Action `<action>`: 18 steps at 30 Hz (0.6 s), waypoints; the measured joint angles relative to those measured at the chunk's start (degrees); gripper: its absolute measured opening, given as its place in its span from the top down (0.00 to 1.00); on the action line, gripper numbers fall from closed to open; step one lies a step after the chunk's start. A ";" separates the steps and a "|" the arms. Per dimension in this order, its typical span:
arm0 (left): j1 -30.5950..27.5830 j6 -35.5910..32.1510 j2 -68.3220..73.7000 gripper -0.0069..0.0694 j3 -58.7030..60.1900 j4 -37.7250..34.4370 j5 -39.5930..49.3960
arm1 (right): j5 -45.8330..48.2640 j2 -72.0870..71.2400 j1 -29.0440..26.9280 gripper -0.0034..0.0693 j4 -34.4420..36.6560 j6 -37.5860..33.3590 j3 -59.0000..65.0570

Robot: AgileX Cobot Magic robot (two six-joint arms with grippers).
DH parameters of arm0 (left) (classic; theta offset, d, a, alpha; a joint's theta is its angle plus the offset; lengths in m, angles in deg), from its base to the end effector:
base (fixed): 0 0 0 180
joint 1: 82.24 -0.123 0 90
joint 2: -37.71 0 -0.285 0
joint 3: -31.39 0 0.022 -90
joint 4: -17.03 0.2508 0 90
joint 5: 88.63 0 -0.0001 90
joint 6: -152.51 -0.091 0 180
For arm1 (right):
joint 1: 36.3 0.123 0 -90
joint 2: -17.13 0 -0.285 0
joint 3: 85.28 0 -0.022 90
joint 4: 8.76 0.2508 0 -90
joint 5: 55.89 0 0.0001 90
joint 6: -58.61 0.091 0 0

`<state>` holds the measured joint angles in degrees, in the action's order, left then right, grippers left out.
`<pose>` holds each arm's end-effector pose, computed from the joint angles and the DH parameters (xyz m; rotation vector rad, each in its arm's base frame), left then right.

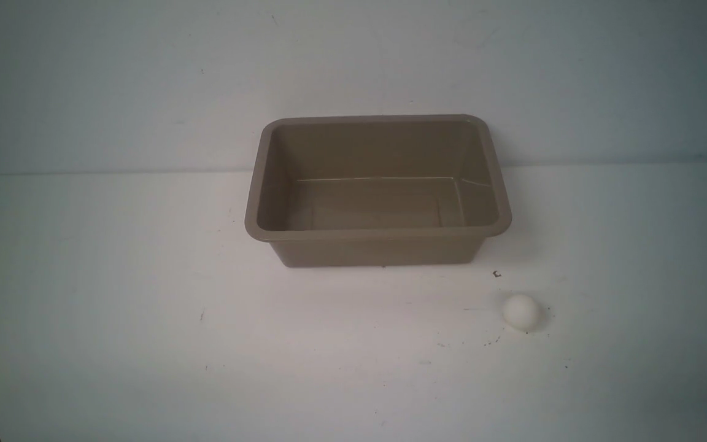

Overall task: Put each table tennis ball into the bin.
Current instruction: Use the right arm to clamp the table tennis ball closest to it

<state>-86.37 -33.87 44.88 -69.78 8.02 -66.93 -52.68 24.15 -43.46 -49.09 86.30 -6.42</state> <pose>0.0528 -0.0015 0.1707 -0.0604 1.8741 -0.0288 0.0557 -0.0104 0.2004 -0.0446 1.5487 -0.3013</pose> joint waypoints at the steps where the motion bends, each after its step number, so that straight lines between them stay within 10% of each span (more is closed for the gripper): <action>1: 0.00 0.00 0.00 0.91 0.00 0.00 0.00 | -6.93 0.00 0.00 0.98 -0.25 3.05 0.00; 12: 0.00 0.00 0.00 0.91 -0.05 0.00 0.01 | -50.94 0.00 0.00 0.98 -2.32 21.44 0.00; 18: 0.00 0.00 0.00 0.91 -0.05 0.00 0.06 | -52.45 0.00 0.00 0.98 -4.17 34.96 -0.73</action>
<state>-86.37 -33.87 44.88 -69.83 8.02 -66.87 -105.14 24.15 -43.46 -53.26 121.27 -7.16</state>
